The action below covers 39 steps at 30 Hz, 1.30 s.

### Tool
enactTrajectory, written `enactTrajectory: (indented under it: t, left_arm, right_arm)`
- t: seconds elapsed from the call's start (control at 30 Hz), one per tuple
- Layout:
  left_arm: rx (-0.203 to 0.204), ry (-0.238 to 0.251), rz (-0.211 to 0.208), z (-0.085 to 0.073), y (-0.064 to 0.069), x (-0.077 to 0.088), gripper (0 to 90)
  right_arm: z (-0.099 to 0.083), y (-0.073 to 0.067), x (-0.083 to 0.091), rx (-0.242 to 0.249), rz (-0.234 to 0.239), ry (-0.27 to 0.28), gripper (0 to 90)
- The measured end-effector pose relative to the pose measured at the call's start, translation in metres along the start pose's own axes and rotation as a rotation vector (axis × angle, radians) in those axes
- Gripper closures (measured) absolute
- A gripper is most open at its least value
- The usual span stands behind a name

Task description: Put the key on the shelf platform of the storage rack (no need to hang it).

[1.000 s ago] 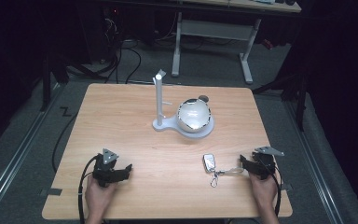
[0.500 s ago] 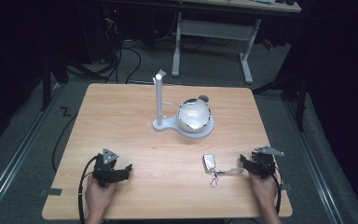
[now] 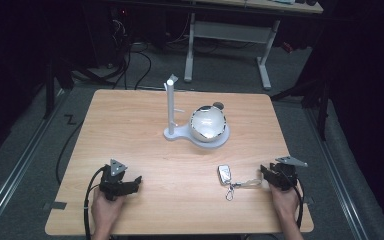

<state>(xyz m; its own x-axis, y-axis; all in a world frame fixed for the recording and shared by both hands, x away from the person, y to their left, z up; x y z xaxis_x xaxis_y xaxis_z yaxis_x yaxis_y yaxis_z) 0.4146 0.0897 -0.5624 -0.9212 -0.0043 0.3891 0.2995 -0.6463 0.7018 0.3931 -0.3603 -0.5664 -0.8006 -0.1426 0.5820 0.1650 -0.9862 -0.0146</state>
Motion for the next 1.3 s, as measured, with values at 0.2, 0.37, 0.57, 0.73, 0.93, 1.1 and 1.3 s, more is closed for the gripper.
enactTrajectory:
  t: [0.2,0.37,0.57,0.73,0.93,1.1,1.3]
  left_arm:
    - [-0.008,-0.001,-0.005,0.000,0.000,0.000,20.7]
    - [-0.007,0.000,-0.005,0.000,0.000,0.000,20.7]
    - [-0.009,-0.001,-0.005,0.000,0.000,0.000,20.8]
    - [-0.007,-0.001,-0.003,0.000,0.000,0.000,20.8]
    - [-0.006,-0.001,-0.003,0.000,0.000,0.000,20.8]
    - [-0.009,0.000,-0.005,0.000,0.000,0.000,20.7]
    - [-0.008,0.000,-0.005,0.000,0.000,0.000,20.8]
  right_arm:
    - [0.004,-0.001,0.009,-0.019,0.033,0.027,59.4]
    - [0.009,-0.006,0.016,-0.035,0.065,0.045,61.1]
    - [0.016,-0.014,0.020,-0.028,0.100,0.020,63.7]
    - [0.023,-0.035,0.029,0.030,0.147,0.038,65.2]
    - [0.020,-0.056,0.030,0.071,0.203,0.027,66.3]
    - [0.019,-0.070,0.033,0.098,0.248,0.039,67.3]
    - [0.013,-0.098,0.038,0.169,0.325,0.040,70.8]
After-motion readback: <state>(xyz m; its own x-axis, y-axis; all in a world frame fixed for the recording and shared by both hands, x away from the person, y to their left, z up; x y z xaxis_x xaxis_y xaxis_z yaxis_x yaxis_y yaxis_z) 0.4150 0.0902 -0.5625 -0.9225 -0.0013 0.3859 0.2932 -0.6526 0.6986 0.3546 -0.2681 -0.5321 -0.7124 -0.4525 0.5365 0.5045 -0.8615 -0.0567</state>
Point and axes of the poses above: each handheld gripper's, and its own axes: x roughly backward along the jaws, z roughly out of its top, y roughly to its right, the point moved 6 cm from there along -x, roughly forward along the jaws, and after that the axes turned 7 degrees about y, right-handed, at the moved point
